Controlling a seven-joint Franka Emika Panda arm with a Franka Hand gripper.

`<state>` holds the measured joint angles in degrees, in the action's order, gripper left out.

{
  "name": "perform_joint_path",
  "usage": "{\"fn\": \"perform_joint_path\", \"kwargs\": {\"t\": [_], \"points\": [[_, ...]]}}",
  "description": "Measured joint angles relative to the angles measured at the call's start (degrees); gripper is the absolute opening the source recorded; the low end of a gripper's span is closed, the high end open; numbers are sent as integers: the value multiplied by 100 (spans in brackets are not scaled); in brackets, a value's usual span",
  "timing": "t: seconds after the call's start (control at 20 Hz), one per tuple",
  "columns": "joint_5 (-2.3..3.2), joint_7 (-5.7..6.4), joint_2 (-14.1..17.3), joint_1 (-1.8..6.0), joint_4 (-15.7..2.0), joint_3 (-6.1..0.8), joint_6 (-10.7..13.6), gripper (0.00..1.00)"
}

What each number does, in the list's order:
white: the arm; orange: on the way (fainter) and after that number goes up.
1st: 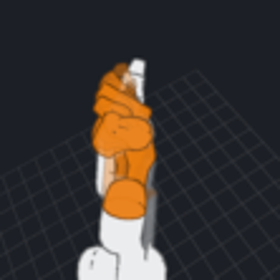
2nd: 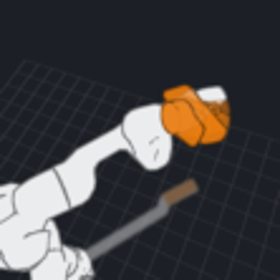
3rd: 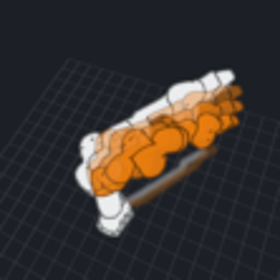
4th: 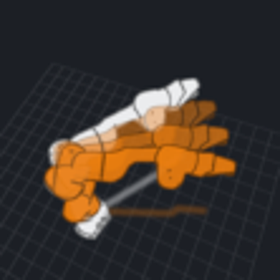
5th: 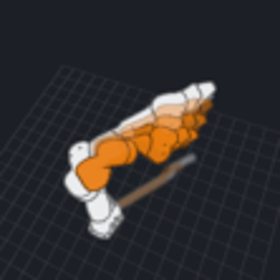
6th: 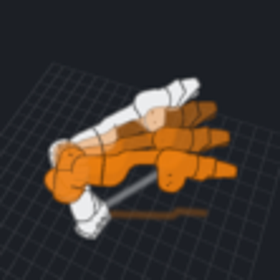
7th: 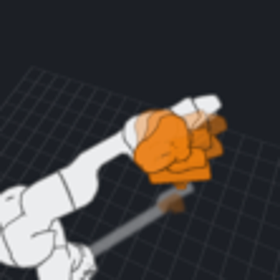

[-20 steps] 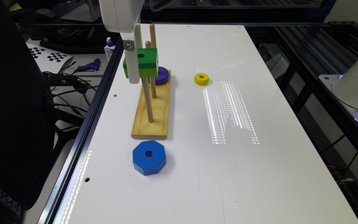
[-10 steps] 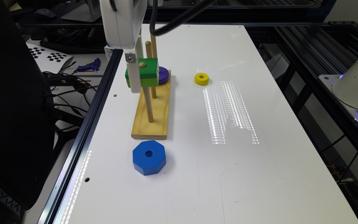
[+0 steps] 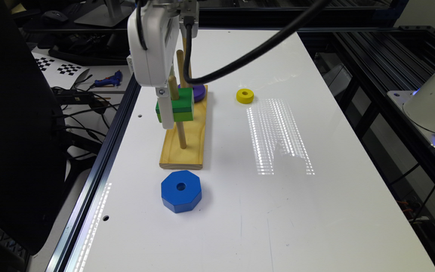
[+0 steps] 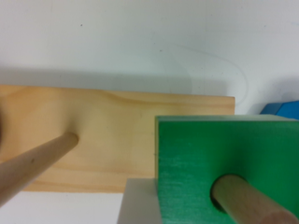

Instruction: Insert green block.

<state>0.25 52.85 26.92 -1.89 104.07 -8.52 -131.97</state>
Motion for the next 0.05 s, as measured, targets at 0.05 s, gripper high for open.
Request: {"fn": "perform_joint_path", "kwargs": {"t": [0.05], "points": [[1, 0, 0, 0, 0, 0, 0, 0]]}}
